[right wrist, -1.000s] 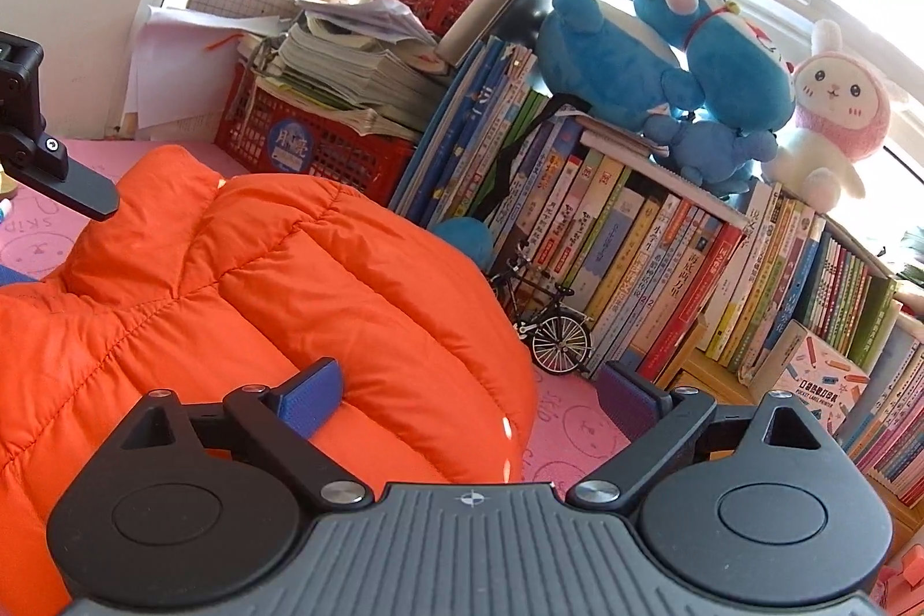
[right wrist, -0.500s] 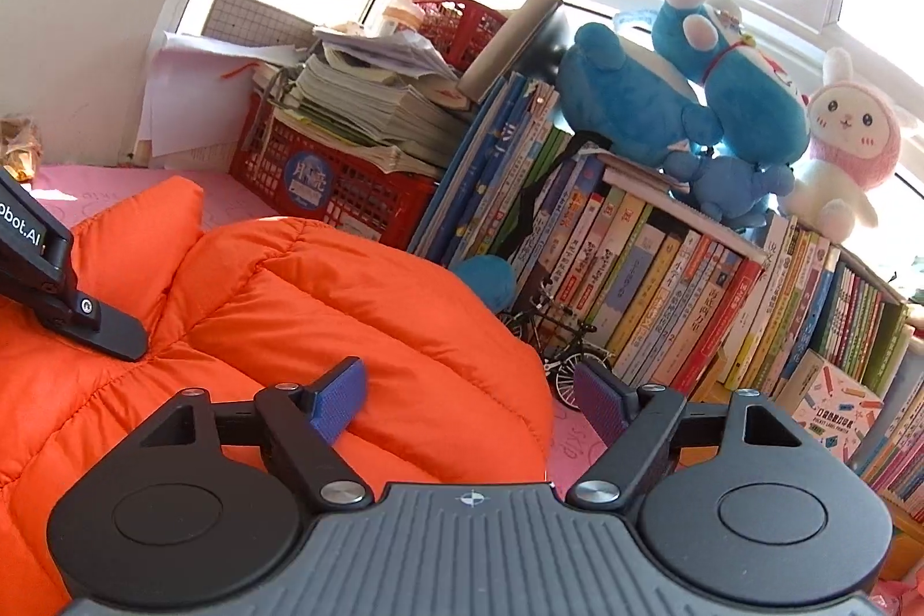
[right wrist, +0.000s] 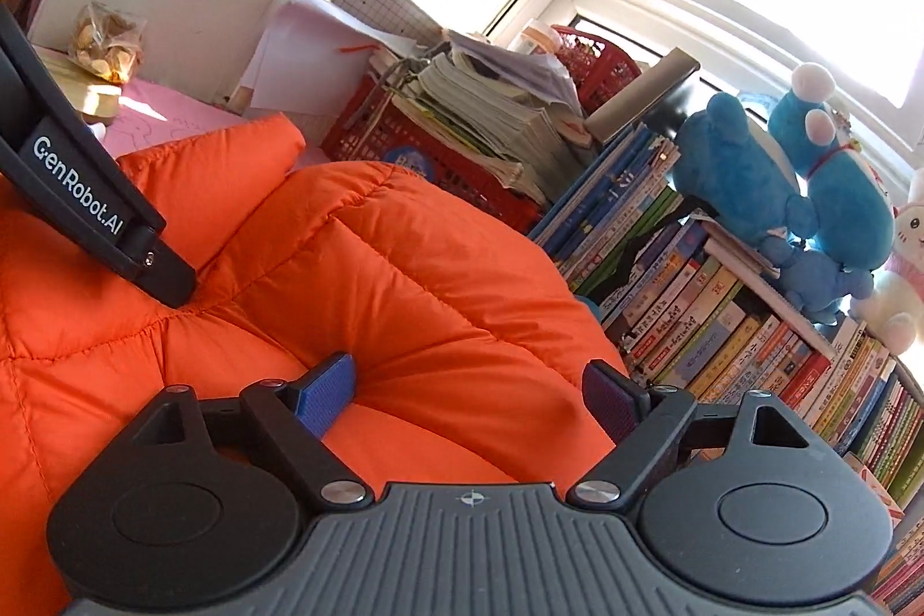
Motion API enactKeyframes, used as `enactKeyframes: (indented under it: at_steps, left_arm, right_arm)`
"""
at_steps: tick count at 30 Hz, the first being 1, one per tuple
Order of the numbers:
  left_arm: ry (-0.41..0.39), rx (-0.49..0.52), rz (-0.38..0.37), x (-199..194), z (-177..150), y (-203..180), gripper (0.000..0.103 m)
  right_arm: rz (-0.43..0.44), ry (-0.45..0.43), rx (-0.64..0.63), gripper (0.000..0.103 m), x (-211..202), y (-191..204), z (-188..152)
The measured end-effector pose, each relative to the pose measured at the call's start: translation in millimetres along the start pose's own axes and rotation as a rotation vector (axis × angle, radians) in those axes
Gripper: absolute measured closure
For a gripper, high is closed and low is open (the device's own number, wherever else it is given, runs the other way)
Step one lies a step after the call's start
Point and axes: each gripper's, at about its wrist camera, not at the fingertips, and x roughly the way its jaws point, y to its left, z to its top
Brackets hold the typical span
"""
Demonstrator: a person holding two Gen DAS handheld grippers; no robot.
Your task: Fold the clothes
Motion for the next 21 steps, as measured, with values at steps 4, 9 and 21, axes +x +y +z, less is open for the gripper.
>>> enactKeyframes:
  at_steps: [4,9,21]
  left_arm:
    - [-0.006,0.04,-0.013,2.0,-2.6,-9.1,0.062]
    - [-0.015,0.115,-0.035,3.2,-5.8,-20.2,0.057]
    - [-0.009,0.082,-0.042,3.9,-5.9,-14.3,0.055]
  right_arm:
    - [-0.012,0.002,-0.05,0.018,2.4,-13.5,-22.2]
    - [-0.016,0.042,-0.056,0.018,7.6,-33.6,-45.1]
    - [-0.141,0.085,-0.001,0.012,-50.6,-58.8,-30.0]
